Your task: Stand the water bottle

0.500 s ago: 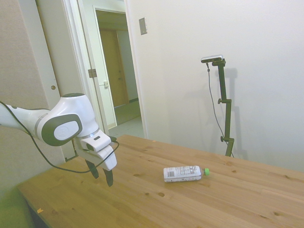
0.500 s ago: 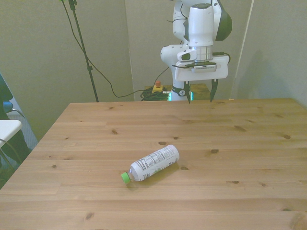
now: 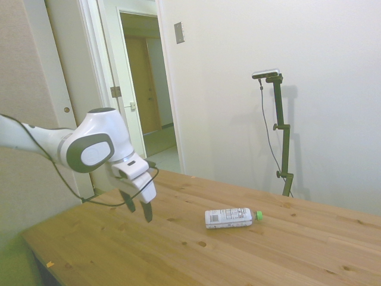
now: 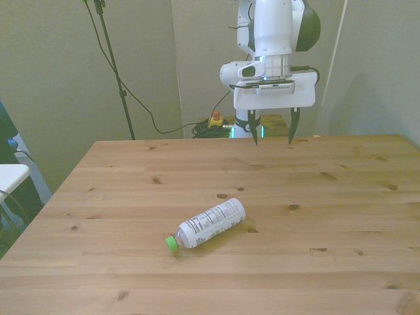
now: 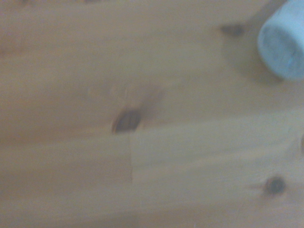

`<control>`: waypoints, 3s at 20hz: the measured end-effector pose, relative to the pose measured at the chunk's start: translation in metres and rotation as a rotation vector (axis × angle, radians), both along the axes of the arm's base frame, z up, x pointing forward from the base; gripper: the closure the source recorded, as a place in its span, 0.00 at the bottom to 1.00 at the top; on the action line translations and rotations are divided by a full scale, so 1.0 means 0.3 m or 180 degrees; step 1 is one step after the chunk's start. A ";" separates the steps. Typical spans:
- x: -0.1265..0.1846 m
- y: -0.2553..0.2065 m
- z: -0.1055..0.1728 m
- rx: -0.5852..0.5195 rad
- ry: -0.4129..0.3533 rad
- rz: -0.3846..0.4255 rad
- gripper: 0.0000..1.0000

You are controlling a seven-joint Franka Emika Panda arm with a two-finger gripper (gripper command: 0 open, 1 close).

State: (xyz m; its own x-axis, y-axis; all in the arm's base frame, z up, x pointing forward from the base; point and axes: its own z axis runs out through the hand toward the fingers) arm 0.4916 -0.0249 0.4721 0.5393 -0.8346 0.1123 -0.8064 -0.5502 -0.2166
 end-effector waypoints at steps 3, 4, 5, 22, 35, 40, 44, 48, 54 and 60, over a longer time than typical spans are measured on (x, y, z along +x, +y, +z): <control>0.177 -0.096 0.037 0.0035 -0.0110 -0.0349 0.00; 0.228 -0.133 0.055 0.0054 -0.0155 -0.0464 0.00; 0.274 -0.168 0.075 0.0067 -0.0192 -0.0560 0.00; 0.670 -0.688 -0.056 -0.0022 -0.0095 -0.1533 0.00; 0.762 -0.762 -0.302 -0.0069 0.0160 -0.1590 0.00; 0.760 -0.756 -0.331 -0.0063 0.0239 -0.1579 1.00; 0.758 -0.755 -0.349 -0.0060 0.0282 -0.1578 1.00; 0.758 -0.755 -0.349 -0.0060 0.0282 -0.1579 1.00; 0.758 -0.757 -0.348 -0.0051 0.0278 -0.1584 1.00; 0.771 -0.782 -0.372 0.0048 0.0380 -0.1633 1.00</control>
State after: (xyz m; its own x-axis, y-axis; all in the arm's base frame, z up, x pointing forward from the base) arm 0.7229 -0.2596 0.3604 0.0692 -0.9957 0.0610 -0.9909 -0.0756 -0.1114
